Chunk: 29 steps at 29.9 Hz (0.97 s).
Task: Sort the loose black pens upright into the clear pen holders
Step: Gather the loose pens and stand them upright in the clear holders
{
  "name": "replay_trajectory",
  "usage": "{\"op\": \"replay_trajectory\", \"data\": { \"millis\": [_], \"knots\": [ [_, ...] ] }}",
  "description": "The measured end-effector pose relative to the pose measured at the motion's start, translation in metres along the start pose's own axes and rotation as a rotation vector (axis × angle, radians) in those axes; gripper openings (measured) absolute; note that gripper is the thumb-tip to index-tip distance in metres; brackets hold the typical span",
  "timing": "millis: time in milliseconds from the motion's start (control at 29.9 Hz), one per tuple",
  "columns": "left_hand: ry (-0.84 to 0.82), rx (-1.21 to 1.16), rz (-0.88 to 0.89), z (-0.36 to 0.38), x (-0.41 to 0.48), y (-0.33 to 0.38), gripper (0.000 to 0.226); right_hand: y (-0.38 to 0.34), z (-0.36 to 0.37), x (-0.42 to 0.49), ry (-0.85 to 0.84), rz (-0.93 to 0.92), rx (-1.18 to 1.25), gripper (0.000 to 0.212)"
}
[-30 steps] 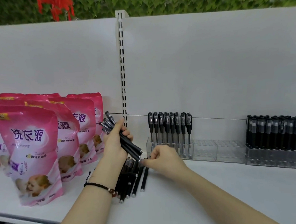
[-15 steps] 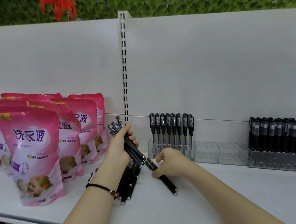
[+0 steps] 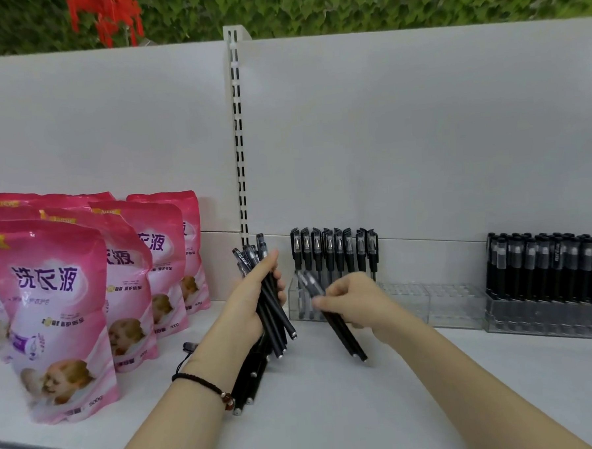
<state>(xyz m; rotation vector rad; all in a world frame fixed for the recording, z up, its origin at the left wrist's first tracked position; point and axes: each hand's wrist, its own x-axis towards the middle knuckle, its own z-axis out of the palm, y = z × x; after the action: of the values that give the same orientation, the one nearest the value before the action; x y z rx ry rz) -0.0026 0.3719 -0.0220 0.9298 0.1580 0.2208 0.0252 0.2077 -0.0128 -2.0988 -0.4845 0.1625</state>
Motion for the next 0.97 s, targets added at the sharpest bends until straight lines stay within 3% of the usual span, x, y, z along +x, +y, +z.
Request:
{"op": "replay_trajectory", "data": {
  "millis": [100,167,301,402,502,602,703,970],
  "knots": [
    [-0.032,0.043,0.038,0.004,0.0,-0.006,0.021,-0.005,-0.002,-0.004,0.013,-0.096,0.308,0.023],
    [-0.062,0.06,0.052,0.005,0.0,-0.008,0.024,-0.007,0.003,-0.006,-0.026,-0.127,0.302,0.018],
    [-0.172,0.087,0.056,0.009,-0.005,-0.012,0.052,-0.004,0.009,-0.005,-0.04,-0.151,0.315,0.021],
    [-0.187,0.101,0.09,0.01,-0.005,-0.015,0.043,-0.001,0.009,-0.005,-0.005,-0.183,0.339,0.018],
    [-0.155,0.155,0.178,0.009,-0.003,-0.014,0.029,0.0,0.008,-0.005,0.009,-0.174,0.298,0.016],
    [-0.108,0.17,0.292,0.009,-0.005,-0.006,0.026,0.003,0.009,-0.002,-0.01,-0.128,0.084,0.022],
    [-0.074,0.215,0.393,0.007,-0.005,-0.001,0.016,0.008,0.011,0.001,-0.061,-0.132,0.019,0.009],
    [-0.093,0.364,0.323,0.006,0.001,-0.02,0.024,0.017,0.012,0.003,-0.066,-0.169,-0.109,0.017]
  ]
}}
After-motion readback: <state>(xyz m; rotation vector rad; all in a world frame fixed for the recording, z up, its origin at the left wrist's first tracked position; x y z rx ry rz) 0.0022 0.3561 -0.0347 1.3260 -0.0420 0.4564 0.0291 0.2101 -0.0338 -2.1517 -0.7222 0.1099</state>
